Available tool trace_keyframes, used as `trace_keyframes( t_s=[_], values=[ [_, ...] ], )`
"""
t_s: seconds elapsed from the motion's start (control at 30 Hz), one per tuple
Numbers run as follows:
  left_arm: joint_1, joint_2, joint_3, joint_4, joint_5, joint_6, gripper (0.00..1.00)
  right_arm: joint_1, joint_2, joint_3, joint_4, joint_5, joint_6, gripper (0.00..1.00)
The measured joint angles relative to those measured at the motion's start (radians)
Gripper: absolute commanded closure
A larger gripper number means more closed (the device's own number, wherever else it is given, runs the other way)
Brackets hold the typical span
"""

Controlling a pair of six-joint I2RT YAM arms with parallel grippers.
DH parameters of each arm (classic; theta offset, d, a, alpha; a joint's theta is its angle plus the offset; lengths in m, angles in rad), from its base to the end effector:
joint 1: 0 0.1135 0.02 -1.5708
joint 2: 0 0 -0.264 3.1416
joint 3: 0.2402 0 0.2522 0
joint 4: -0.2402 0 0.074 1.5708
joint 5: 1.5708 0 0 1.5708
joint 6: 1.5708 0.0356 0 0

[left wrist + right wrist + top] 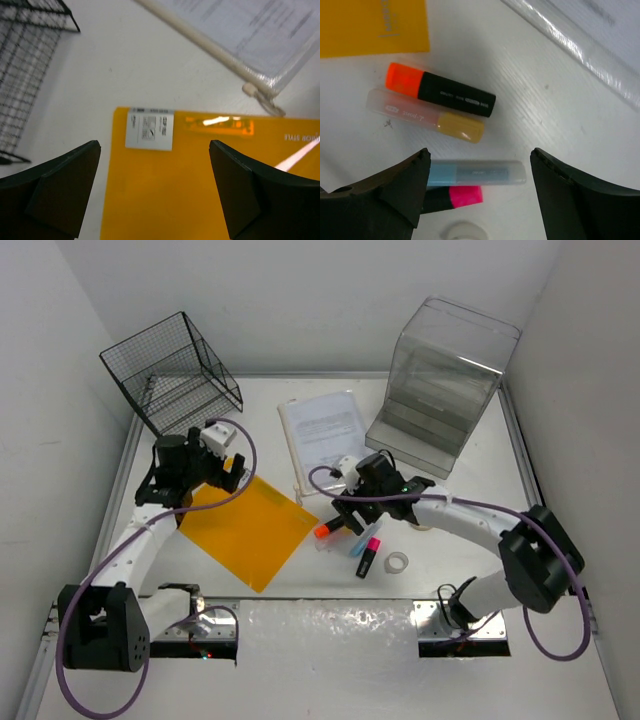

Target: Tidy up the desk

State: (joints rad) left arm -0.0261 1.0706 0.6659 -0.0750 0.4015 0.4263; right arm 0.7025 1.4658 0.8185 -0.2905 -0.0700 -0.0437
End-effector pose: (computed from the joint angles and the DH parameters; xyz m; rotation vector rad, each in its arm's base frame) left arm 0.2365 -0.0201 0.2546 0.6886 1.8916 -0.1574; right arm 0.2187 0.1884 0.1879 -0.9537 2.3564 0.3535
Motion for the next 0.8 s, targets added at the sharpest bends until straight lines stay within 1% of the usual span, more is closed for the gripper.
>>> trace_keyframes(
  t_s=[0.13,0.2,0.27,0.43,0.57,0.73,0.8],
  values=[
    [0.0,-0.014,-0.066,-0.074,-0.039,0.018,0.11,0.0,-0.104,-0.126,0.094,0.098,0.335,0.24],
    [0.0,-0.018,-0.086,-0.107,-0.052,0.022,0.11,0.0,-0.187,-0.235,0.151,0.167,0.499,0.24],
    [0.0,-0.024,-0.091,-0.12,-0.061,0.026,0.11,0.0,-0.227,-0.302,0.188,0.232,0.636,0.25],
    [0.0,-0.039,-0.091,-0.118,-0.069,0.039,0.11,-0.001,-0.239,-0.346,0.204,0.34,0.886,0.26],
    [0.0,-0.039,-0.097,-0.114,-0.069,0.044,0.11,0.0,-0.22,-0.345,0.205,0.388,0.986,0.29],
    [0.0,-0.039,-0.106,-0.112,-0.068,0.046,0.11,0.0,-0.125,-0.288,0.162,0.401,1.017,0.33],
    [0.0,-0.039,-0.107,-0.111,-0.068,0.048,0.11,0.0,-0.097,-0.269,0.154,0.398,1.02,0.37]
  ],
)
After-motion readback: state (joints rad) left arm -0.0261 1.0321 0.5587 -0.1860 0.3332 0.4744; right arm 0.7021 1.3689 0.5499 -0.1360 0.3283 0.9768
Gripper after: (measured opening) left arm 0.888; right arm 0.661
